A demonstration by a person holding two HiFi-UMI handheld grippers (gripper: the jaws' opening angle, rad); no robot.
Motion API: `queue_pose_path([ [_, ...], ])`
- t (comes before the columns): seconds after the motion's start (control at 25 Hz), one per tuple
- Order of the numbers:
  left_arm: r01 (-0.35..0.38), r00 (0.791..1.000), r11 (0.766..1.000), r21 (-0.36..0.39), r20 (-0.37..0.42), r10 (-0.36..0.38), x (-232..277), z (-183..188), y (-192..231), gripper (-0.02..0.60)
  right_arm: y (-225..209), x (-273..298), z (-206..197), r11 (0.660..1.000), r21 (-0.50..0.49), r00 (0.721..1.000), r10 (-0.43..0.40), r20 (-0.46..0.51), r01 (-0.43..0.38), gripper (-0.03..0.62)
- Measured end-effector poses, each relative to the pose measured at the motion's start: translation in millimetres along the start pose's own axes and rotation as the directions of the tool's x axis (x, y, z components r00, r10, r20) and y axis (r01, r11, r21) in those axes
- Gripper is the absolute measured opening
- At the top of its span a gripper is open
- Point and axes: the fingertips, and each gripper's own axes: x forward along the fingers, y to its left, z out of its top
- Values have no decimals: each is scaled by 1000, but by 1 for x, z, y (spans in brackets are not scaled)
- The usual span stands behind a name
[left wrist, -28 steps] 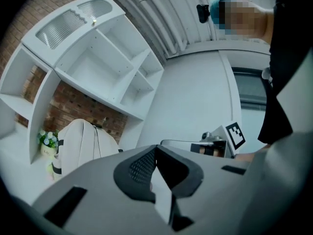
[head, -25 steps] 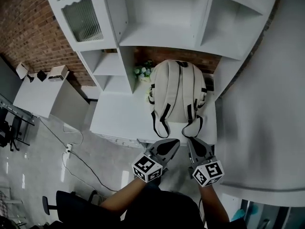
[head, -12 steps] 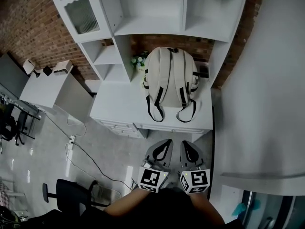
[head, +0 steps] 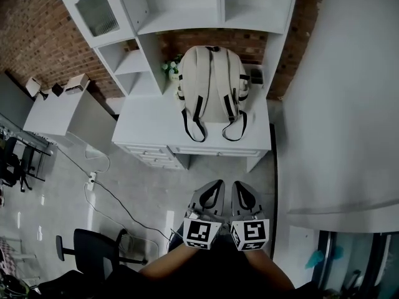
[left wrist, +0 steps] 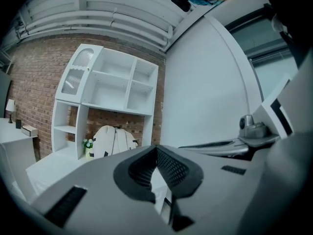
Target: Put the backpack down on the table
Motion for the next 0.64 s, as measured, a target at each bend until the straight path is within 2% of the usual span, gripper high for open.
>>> queue_pose_path([
  [0.12, 26, 999, 999, -32, 32, -25, -2, 3, -7, 17, 2, -7, 1, 1000, -26, 1000, -8, 9, 8, 17],
  [0.2, 35, 999, 999, -24, 42, -34, -3, 4, -10, 17, 3, -11, 1, 999, -35, 1000, -23, 15, 24, 17],
  [0.32, 51, 998, 999, -7, 41, -51, -1, 3, -14, 17, 4, -13, 6, 998, -47, 999, -40, 27, 42, 18],
  [0.64, 53, 998, 998, -16, 29, -53, 1, -1, -10, 17, 7, -10, 8, 997, -61, 999, -40, 35, 42, 18],
])
